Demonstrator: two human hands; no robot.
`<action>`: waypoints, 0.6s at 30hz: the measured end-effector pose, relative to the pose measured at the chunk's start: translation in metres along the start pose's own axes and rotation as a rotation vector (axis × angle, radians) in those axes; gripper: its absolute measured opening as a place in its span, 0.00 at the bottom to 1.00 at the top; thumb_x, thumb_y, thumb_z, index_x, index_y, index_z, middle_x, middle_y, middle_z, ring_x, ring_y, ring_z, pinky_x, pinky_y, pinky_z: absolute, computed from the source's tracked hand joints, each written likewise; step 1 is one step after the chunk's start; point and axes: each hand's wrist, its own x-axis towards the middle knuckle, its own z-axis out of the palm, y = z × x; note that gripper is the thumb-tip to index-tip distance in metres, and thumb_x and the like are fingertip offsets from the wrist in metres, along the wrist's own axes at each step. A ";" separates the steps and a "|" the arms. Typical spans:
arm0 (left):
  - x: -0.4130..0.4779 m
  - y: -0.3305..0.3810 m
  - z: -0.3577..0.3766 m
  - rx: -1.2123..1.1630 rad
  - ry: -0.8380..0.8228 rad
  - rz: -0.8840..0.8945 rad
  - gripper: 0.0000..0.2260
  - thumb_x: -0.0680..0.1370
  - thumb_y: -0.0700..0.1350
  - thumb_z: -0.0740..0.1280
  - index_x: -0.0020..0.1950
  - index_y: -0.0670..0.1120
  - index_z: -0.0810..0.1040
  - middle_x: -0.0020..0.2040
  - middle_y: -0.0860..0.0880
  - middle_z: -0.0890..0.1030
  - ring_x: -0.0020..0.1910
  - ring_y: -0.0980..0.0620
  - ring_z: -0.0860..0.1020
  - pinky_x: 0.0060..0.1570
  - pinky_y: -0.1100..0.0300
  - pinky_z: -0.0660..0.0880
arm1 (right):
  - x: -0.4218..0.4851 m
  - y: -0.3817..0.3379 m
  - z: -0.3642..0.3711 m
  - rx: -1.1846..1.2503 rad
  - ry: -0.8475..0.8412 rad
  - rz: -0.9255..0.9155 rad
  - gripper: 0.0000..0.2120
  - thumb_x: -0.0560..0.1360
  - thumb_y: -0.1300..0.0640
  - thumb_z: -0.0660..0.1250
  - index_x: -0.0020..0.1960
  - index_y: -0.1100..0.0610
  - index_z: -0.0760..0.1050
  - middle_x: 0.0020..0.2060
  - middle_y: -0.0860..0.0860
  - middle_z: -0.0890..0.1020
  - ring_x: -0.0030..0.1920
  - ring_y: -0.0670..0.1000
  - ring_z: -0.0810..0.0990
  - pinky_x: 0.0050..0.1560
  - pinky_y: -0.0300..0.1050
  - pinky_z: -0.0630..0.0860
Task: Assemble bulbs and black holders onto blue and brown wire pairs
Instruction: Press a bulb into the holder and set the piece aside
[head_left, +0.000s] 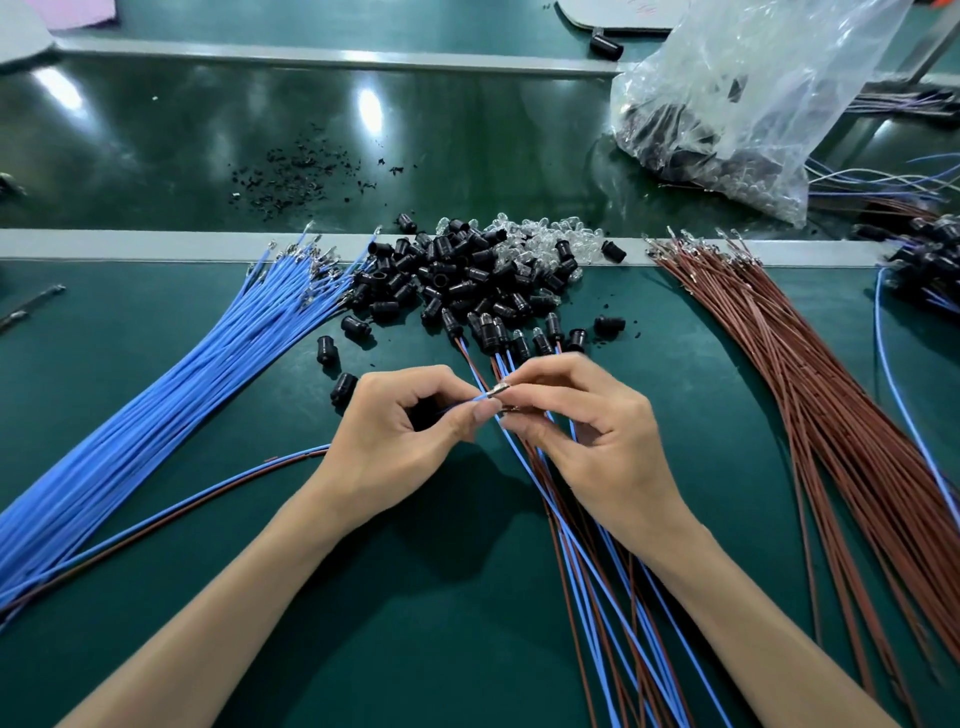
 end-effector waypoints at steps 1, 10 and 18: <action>0.000 -0.001 0.000 -0.006 0.001 -0.006 0.07 0.73 0.47 0.70 0.37 0.46 0.80 0.29 0.53 0.78 0.27 0.49 0.72 0.28 0.58 0.68 | 0.000 -0.001 0.001 0.014 0.017 0.007 0.09 0.71 0.64 0.72 0.51 0.58 0.82 0.45 0.50 0.81 0.46 0.47 0.81 0.48 0.38 0.76; 0.000 0.003 0.003 -0.008 -0.003 0.071 0.02 0.73 0.44 0.70 0.43 0.47 0.82 0.33 0.54 0.80 0.29 0.57 0.78 0.34 0.66 0.73 | 0.001 -0.005 -0.003 -0.002 0.055 0.044 0.10 0.70 0.64 0.73 0.51 0.55 0.80 0.42 0.46 0.84 0.44 0.43 0.83 0.49 0.35 0.77; 0.001 0.005 0.009 0.071 0.086 0.208 0.05 0.71 0.44 0.71 0.46 0.47 0.81 0.35 0.51 0.78 0.33 0.59 0.74 0.37 0.67 0.72 | -0.001 -0.003 -0.002 -0.088 0.047 -0.013 0.08 0.70 0.66 0.73 0.49 0.60 0.81 0.42 0.43 0.82 0.44 0.40 0.82 0.48 0.32 0.76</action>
